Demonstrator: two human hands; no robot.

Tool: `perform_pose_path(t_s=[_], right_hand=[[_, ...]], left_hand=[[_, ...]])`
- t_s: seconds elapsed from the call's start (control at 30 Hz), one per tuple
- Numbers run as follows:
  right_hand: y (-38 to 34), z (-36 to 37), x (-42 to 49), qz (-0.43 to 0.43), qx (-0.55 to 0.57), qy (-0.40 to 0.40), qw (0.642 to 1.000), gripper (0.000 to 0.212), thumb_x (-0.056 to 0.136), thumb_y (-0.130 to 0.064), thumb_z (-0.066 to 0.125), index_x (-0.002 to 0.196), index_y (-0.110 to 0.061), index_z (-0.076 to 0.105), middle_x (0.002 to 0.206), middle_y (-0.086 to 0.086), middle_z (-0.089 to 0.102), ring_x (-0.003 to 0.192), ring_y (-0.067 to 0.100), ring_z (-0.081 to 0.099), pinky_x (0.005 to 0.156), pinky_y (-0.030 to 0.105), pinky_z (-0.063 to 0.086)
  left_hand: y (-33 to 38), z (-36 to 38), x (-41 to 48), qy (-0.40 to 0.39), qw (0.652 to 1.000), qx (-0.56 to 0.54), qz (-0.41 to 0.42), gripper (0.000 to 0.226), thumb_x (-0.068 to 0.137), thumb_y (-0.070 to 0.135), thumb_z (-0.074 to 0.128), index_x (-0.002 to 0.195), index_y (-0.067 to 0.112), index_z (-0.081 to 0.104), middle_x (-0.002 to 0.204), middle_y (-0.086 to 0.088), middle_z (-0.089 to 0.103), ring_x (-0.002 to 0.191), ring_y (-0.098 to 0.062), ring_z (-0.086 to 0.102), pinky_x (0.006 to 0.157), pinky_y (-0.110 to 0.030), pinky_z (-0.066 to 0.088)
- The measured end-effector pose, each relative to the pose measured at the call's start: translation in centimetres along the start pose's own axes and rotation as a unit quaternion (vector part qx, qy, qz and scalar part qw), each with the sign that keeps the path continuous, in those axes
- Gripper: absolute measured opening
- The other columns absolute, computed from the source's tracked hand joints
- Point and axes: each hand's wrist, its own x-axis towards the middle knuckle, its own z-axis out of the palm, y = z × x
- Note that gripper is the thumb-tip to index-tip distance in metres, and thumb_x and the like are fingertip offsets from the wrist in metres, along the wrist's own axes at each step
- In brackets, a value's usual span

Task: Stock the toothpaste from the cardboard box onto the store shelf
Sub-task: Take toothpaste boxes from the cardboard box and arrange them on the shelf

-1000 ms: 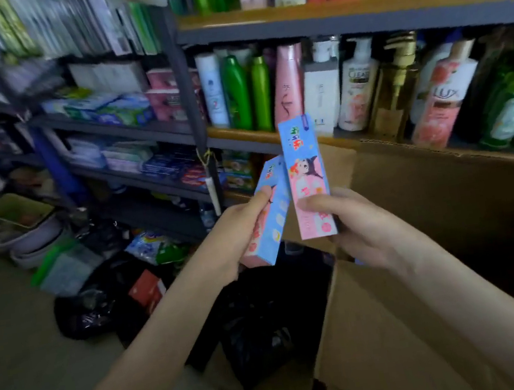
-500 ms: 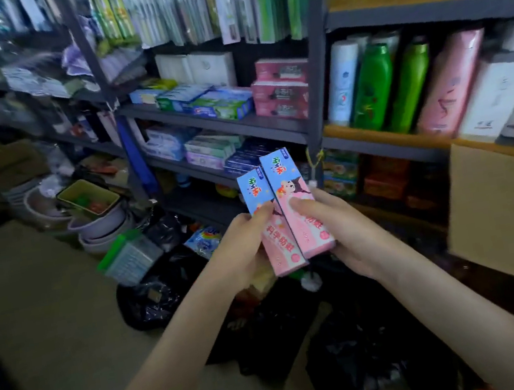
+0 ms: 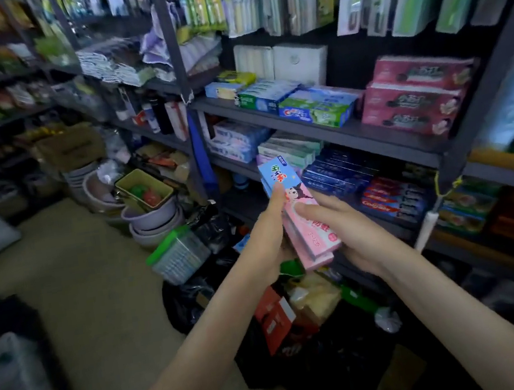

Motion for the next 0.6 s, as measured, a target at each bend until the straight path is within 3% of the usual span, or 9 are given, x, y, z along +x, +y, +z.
perform_pose_path(t_s=[0.07, 0.17, 0.27, 0.33, 0.4, 0.5, 0.6], right_hand=[[0.3, 1.3, 4.0, -0.014, -0.046, 0.002, 0.999, 0.034, 0.088, -0.031, 0.065, 0.119, -0.044, 0.063, 0.127, 0.012, 0.048, 0.101, 0.014, 0.067, 0.086, 0.028, 0.052], [0.5, 2.9, 10.6, -0.026, -0.105, -0.015, 0.994, 0.036, 0.088, -0.045, 0.061, 0.121, -0.057, 0.054, 0.127, 0.003, 0.047, 0.105, 0.009, 0.063, 0.091, 0.028, 0.049], [0.0, 3.5, 17.8, -0.023, -0.135, -0.024, 0.990, 0.060, 0.084, -0.063, 0.055, 0.140, -0.052, 0.037, 0.138, -0.017, 0.040, 0.124, -0.001, 0.042, 0.106, 0.028, 0.033], [-0.8, 3.6, 22.1, -0.018, -0.106, -0.037, 0.993, 0.045, 0.092, -0.052, 0.051, 0.136, -0.047, 0.044, 0.132, -0.022, 0.042, 0.117, -0.008, 0.039, 0.104, 0.020, 0.029], [-1.5, 3.5, 26.1, -0.025, -0.135, -0.045, 0.990, 0.036, 0.091, -0.049, 0.054, 0.127, -0.050, 0.050, 0.130, -0.021, 0.051, 0.113, -0.006, 0.051, 0.106, 0.024, 0.036], [-2.3, 3.7, 31.6, -0.033, -0.225, -0.033, 0.973, 0.055, 0.090, -0.048, 0.056, 0.142, -0.040, 0.040, 0.136, -0.017, 0.047, 0.120, 0.002, 0.048, 0.103, 0.026, 0.038], [-2.8, 3.9, 36.4, -0.078, -0.327, -0.001, 0.942, 0.058, 0.095, -0.038, 0.054, 0.148, -0.030, 0.032, 0.128, -0.010, 0.045, 0.123, 0.008, 0.043, 0.097, 0.023, 0.034]], left_hand=[[1.3, -1.9, 2.7, 0.008, 1.000, 0.019, 0.021, 0.041, 0.092, 0.054, 0.052, 0.108, 0.018, 0.064, 0.088, -0.003, 0.074, 0.071, -0.015, 0.071, 0.055, -0.024, 0.052], [3.7, -4.6, 8.1, 0.027, 0.998, 0.043, 0.044, 0.028, 0.096, 0.044, 0.052, 0.100, 0.019, 0.062, 0.087, -0.004, 0.071, 0.070, -0.015, 0.069, 0.067, -0.030, 0.056], [6.7, -6.8, 14.0, 0.043, 0.997, 0.038, 0.041, 0.029, 0.098, 0.046, 0.047, 0.101, 0.020, 0.061, 0.089, -0.003, 0.070, 0.079, -0.019, 0.068, 0.077, -0.035, 0.056], [8.9, -8.4, 18.0, 0.060, 0.997, 0.030, 0.049, 0.042, 0.098, 0.050, 0.044, 0.117, 0.015, 0.059, 0.104, -0.008, 0.070, 0.091, -0.023, 0.069, 0.087, -0.041, 0.054], [11.0, -10.2, 21.7, 0.058, 0.995, 0.005, 0.075, 0.052, 0.098, 0.051, 0.041, 0.131, 0.012, 0.051, 0.116, -0.009, 0.067, 0.101, -0.024, 0.067, 0.094, -0.044, 0.052], [13.4, -12.6, 26.5, 0.035, 0.994, -0.054, 0.086, 0.057, 0.098, 0.049, 0.041, 0.141, 0.012, 0.039, 0.126, -0.010, 0.061, 0.108, -0.023, 0.064, 0.097, -0.045, 0.051], [15.3, -14.5, 30.7, 0.004, 0.997, -0.037, 0.064, 0.052, 0.099, 0.049, 0.037, 0.138, 0.016, 0.047, 0.128, -0.008, 0.061, 0.116, -0.024, 0.060, 0.104, -0.047, 0.044]])
